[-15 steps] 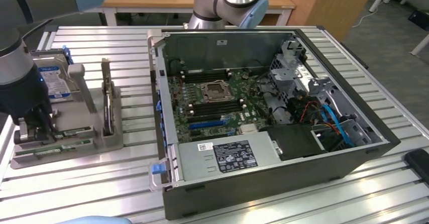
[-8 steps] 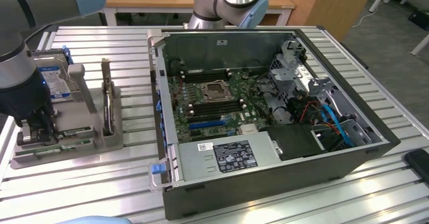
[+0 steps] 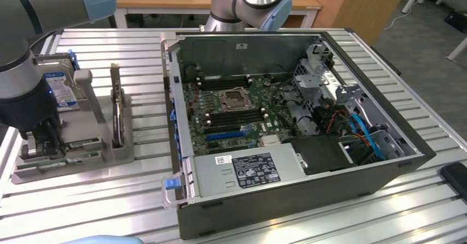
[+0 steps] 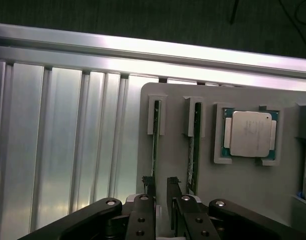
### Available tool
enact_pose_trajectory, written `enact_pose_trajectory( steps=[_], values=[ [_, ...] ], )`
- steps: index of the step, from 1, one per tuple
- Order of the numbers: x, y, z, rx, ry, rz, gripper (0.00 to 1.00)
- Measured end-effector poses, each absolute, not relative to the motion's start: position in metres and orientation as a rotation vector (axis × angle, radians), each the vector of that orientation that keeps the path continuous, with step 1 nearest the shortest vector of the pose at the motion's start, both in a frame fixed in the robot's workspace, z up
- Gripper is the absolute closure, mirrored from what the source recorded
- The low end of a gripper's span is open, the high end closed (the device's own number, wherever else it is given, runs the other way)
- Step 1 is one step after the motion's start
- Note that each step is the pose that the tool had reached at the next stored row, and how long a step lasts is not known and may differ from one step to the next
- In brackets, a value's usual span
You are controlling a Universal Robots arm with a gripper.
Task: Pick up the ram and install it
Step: 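Pick up the ram and move it above insertion slot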
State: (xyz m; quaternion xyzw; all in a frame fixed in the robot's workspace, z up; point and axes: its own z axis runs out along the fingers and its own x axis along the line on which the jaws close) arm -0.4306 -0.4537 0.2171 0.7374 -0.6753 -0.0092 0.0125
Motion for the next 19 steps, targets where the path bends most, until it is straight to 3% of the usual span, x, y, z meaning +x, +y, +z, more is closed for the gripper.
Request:
enact_pose_trajectory(
  steps=[19],
  values=[
    [-0.435,-0.454,0.206,2.299,-2.104,-0.029,0.76]
  ],
)
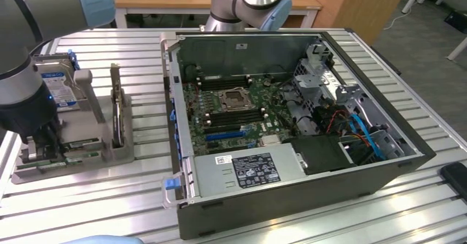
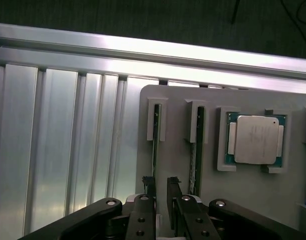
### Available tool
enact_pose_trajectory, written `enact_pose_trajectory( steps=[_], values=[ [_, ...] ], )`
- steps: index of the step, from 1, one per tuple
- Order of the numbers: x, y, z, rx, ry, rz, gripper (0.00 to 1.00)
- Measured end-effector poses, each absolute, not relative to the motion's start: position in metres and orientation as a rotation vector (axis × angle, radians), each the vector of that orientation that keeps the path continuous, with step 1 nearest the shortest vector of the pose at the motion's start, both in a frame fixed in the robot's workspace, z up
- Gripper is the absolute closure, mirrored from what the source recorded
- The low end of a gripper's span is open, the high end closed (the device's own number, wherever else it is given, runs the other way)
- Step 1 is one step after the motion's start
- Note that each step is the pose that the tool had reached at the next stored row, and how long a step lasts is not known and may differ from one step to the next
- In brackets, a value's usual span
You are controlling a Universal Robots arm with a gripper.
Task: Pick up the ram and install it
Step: 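Pick up the ram and move it above insertion slot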
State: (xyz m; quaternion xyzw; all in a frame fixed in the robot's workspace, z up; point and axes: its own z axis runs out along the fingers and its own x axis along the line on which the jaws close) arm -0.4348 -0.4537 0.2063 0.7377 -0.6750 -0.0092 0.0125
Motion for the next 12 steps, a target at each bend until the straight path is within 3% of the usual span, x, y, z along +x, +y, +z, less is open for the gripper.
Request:
enact_pose_trajectory(
  steps=[12],
  values=[
    [-0.4357,-0.4539,0.2014,2.300,-2.103,-0.029,0.76]
  ],
)
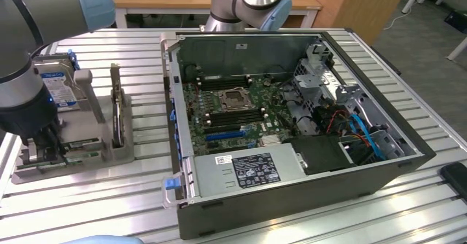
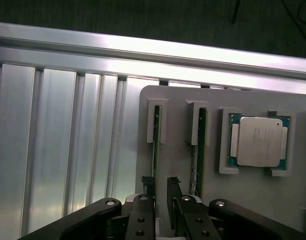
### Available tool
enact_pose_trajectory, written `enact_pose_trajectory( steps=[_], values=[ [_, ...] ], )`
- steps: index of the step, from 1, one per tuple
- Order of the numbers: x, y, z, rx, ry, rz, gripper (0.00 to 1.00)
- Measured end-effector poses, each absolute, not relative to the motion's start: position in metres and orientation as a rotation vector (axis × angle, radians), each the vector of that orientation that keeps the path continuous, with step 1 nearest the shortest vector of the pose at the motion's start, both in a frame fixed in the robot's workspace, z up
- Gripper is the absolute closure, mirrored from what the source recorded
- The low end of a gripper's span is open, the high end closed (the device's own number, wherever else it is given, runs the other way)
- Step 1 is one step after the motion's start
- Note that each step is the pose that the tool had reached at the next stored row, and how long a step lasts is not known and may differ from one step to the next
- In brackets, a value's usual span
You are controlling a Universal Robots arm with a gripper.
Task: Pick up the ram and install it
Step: 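Pick up the ram and move it above insertion slot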
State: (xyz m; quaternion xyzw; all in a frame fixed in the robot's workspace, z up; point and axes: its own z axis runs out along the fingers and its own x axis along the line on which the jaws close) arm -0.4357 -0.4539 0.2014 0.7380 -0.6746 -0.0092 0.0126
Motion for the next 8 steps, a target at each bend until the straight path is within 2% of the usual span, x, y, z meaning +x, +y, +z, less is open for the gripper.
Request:
enact_pose_trajectory(
  steps=[8],
  values=[
    [-0.4364,-0.4554,0.1979,2.300,-2.103,-0.028,0.76]
  ],
)
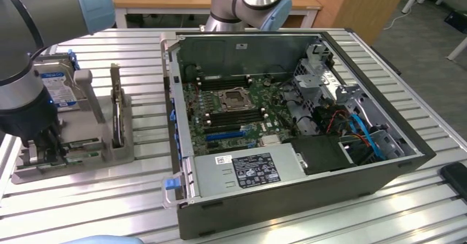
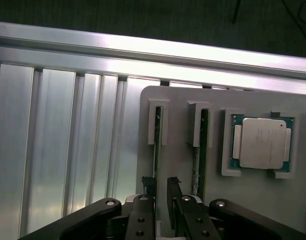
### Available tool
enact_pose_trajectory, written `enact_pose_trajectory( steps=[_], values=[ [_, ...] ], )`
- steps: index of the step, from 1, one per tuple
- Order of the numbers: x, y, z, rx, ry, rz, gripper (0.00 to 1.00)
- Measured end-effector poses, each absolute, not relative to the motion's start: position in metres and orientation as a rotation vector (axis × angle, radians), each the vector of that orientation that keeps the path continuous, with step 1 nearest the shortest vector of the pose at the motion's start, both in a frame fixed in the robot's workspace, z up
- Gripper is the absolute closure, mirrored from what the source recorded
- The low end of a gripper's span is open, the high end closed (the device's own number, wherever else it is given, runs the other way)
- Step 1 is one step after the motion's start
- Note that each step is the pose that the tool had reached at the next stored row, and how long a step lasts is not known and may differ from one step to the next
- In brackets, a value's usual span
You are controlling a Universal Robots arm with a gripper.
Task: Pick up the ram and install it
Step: 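Pick up the ram and move it above insertion slot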
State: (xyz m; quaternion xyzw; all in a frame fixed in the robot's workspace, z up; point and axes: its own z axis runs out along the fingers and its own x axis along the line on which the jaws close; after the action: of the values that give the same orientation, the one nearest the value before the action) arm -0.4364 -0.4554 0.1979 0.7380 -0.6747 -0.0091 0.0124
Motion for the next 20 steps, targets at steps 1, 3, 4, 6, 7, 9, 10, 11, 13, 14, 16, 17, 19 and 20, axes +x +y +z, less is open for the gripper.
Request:
enact_pose_trajectory(
  steps=[1,3,4,6,7,9,10,11,13,14,16,17,19,20],
  values=[
    [-0.4364,-0.4566,0.1979,2.300,-2.103,-0.028,0.76],
    [-0.4364,-0.4580,0.1976,2.300,-2.103,-0.029,0.76],
    [-0.4364,-0.4580,0.1975,2.300,-2.103,-0.029,0.76],
    [-0.4364,-0.4580,0.1972,2.300,-2.103,-0.029,0.76],
    [-0.4364,-0.4581,0.1969,2.300,-2.102,-0.029,0.76],
    [-0.4364,-0.4581,0.1966,2.300,-2.102,-0.029,0.76],
    [-0.4364,-0.4581,0.1965,2.300,-2.102,-0.029,0.76],
    [-0.4364,-0.4581,0.1964,2.300,-2.102,-0.029,0.76],
    [-0.4364,-0.4581,0.1963,2.300,-2.103,-0.029,0.76],
    [-0.4363,-0.4581,0.1963,2.300,-2.102,-0.029,0.76],
    [-0.4357,-0.4580,0.1983,2.299,-2.102,-0.033,0.76],
    [-0.4357,-0.4581,0.1990,2.299,-2.102,-0.033,0.76],
    [-0.4357,-0.4582,0.1991,2.299,-2.102,-0.033,0.76],
    [-0.4357,-0.4583,0.1991,2.299,-2.102,-0.033,0.76]
  ],
)
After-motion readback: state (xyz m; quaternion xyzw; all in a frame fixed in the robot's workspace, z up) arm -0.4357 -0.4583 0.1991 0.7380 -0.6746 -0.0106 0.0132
